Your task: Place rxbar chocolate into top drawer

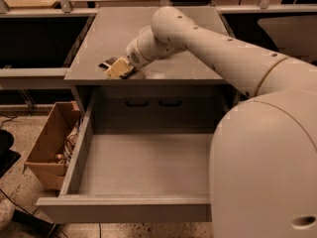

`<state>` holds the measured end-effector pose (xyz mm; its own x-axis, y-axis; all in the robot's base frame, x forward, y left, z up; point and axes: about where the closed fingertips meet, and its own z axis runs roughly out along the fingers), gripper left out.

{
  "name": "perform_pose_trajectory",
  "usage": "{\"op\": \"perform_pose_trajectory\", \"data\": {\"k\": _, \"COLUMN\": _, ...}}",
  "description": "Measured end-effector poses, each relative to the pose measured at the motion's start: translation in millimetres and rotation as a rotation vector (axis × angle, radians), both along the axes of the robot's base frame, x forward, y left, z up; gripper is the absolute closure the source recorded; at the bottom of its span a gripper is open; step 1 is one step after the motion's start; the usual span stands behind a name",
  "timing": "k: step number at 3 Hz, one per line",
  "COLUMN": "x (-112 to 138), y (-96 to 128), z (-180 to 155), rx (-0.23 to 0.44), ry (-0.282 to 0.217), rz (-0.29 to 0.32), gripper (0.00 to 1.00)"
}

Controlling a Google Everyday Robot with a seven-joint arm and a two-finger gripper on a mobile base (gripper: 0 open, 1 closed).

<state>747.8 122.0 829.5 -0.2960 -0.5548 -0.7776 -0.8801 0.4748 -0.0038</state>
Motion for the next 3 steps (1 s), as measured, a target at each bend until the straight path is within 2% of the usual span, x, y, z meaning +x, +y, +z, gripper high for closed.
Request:
{"op": "perform_pose_trajectory", "data": {"k": 2, "x": 0.0, "y": 0.3, "z": -0.1, "rx": 0.0, "ry": 0.001, "rz": 0.001, "gripper": 0.89}}
{"op": "perform_pose_trajectory", "data": {"k": 3, "x": 0.0, "y": 0.3, "z": -0.1, "rx": 0.0, "ry": 0.001, "rz": 0.001, "gripper": 1.0}}
